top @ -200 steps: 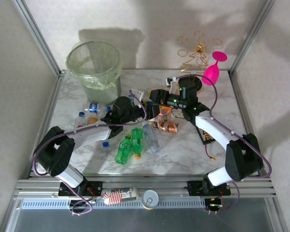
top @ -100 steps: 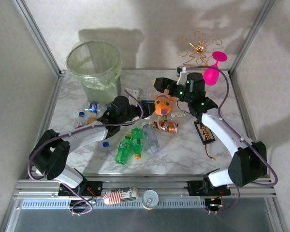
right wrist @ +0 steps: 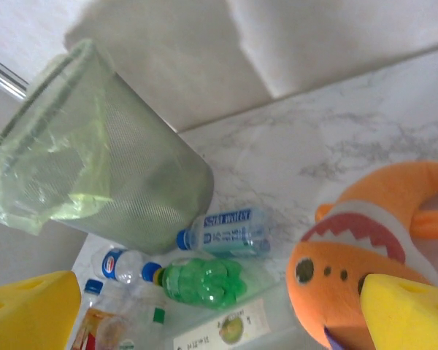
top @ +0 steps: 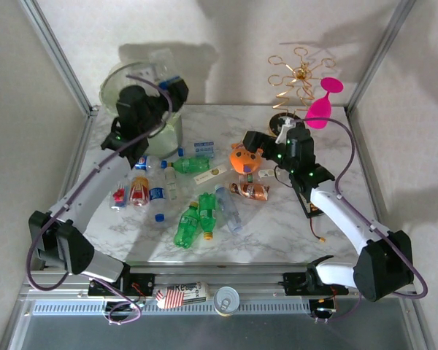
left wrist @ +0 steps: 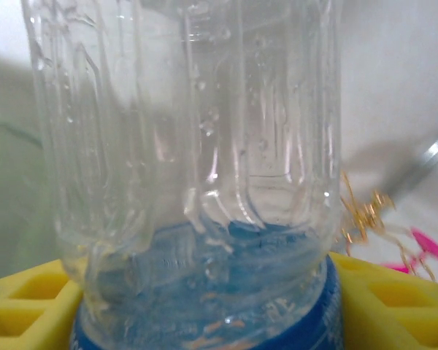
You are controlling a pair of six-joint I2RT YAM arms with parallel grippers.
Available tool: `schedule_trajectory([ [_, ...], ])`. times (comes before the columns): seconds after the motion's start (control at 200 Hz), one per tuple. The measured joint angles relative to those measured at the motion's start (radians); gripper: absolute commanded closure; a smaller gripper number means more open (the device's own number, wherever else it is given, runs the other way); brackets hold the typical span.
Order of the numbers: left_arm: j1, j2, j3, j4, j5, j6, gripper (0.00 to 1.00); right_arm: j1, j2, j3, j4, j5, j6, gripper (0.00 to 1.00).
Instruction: Put the plastic bottles in the bin
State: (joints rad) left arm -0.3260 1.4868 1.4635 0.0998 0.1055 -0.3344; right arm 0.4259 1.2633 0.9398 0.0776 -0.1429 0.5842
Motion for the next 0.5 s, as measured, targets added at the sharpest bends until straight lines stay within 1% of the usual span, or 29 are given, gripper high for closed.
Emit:
schedule_trajectory([
  [0.115, 0.054, 0.068, 0.148, -0.077, -0.038, 0.032, 0.54, 0.0, 0.001, -0.034, 0.008, -0.023, 0.015, 0.01],
  [0.285, 0.124, 0.237, 0.38, -0.225, -0.115, 0.083, 0.54, 0.0, -0.001, -0.062, 0.008, -0.037, 0.018, 0.01],
  [0.501, 0.188, 0.42, 0.556, -0.403, -0.183, 0.119, 0.54, 0.0, -0.055, -0.097, -0.003, -0.017, 0.016, 0.01],
])
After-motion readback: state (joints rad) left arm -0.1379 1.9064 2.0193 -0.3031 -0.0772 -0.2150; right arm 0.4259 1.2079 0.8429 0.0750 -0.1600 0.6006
